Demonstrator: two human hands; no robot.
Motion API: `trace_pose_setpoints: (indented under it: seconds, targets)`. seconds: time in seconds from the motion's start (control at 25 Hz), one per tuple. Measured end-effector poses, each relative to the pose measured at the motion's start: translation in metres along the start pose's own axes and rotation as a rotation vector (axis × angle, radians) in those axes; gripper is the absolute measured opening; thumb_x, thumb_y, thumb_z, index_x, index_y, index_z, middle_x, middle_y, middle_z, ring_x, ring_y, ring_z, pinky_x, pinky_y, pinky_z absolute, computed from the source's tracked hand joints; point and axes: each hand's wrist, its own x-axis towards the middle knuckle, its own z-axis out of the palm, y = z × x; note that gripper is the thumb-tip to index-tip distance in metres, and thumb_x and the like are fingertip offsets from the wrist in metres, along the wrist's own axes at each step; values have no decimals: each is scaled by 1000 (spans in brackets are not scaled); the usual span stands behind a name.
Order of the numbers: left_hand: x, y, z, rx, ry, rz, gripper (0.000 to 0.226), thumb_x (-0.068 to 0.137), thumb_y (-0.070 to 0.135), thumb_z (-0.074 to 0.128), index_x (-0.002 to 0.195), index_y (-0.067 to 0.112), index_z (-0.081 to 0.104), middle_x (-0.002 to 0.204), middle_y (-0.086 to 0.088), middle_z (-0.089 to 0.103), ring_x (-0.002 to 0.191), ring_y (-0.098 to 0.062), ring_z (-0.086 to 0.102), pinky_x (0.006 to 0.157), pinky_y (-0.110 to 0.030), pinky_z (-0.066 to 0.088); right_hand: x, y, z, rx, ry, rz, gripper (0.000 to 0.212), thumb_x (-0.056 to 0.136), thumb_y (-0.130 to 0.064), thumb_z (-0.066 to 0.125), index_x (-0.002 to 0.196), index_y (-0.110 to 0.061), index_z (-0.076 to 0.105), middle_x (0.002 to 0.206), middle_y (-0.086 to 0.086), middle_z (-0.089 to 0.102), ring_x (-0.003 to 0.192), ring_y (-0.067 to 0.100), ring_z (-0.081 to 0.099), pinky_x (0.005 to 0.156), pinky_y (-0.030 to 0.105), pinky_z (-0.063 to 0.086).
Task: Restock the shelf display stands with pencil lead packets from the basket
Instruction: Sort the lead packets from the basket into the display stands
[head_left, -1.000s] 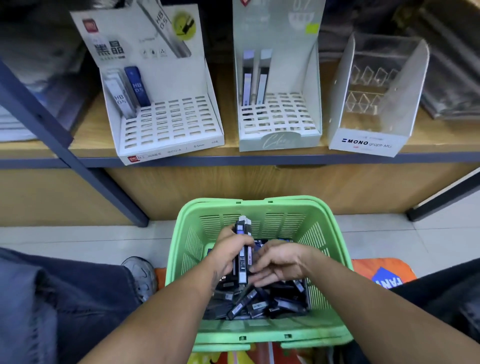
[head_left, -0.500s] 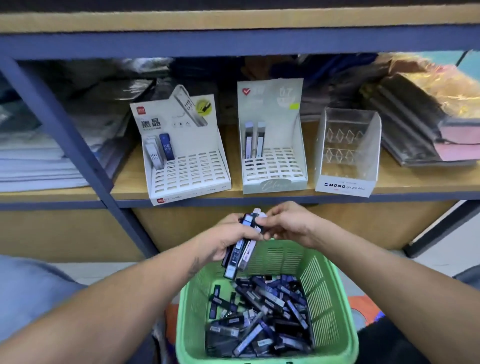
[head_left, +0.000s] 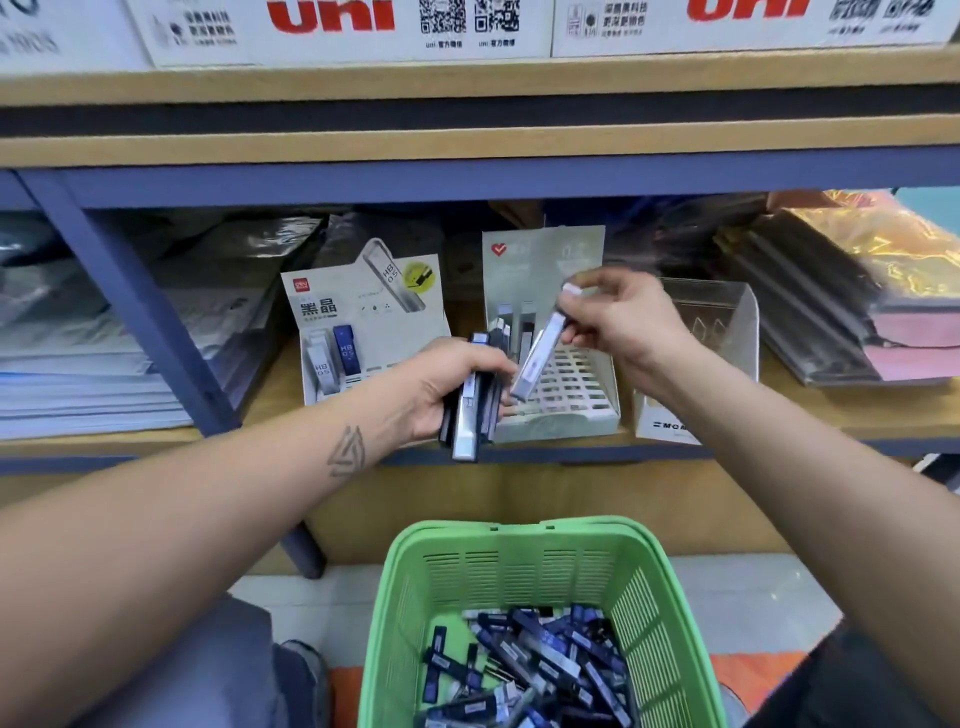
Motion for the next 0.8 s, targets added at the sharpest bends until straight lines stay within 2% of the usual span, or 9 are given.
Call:
trace_pose_setpoints:
  seconds: [0.08, 0.2, 0.4, 0.48, 0.64, 0.8]
  targets:
    - [10, 9, -3, 47, 99, -11, 9, 85, -5, 58, 77, 1, 58, 62, -16, 58, 50, -23, 58, 50, -29, 55, 17, -7, -5, -94, 70, -110, 13, 93, -5, 70, 105, -4, 64, 76, 20, 69, 53, 18, 64, 53, 24, 55]
    - [33, 21, -7, 82, 213, 2, 12, 79, -8, 57, 73, 2, 55, 60, -15, 56, 49, -23, 55, 52, -29, 54, 46, -7, -6, -280, 92, -250, 12, 91, -6, 72, 91, -17, 66, 78, 12, 70, 57, 17, 66, 62, 30, 60]
    - [60, 28, 1, 47, 209, -29, 13, 75, -9, 58, 76, 3, 55, 60, -14, 56, 47, -22, 57, 51, -28, 53, 74, 20, -5, -554, 49, -377, 13, 88, -8, 75, 94, -18, 70, 85, 7, 72, 72, 22, 71, 70, 42, 63]
    - [62, 25, 2, 52, 200, -37, 13, 74, -11, 58, 75, 3, 56, 58, -14, 56, 49, -22, 57, 55, -29, 53, 74, 26, -6, -556, 32, -376, 14, 88, -6, 74, 94, -18, 70, 84, 7, 71, 73, 21, 70, 69, 40, 63]
    - [61, 23, 2, 83, 197, -52, 11, 75, -9, 58, 77, 2, 57, 62, -15, 58, 51, -23, 58, 57, -31, 54, 73, 24, -5, -494, -17, -350, 18, 89, -1, 73, 90, -19, 69, 82, 10, 70, 68, 17, 67, 65, 26, 58]
    - [58, 19, 5, 87, 204, -33, 12, 75, -10, 58, 79, 1, 56, 63, -16, 56, 48, -23, 58, 53, -31, 55, 74, 27, -6, -477, -49, -362, 18, 89, 0, 72, 93, -17, 69, 79, 12, 70, 63, 19, 66, 66, 27, 59]
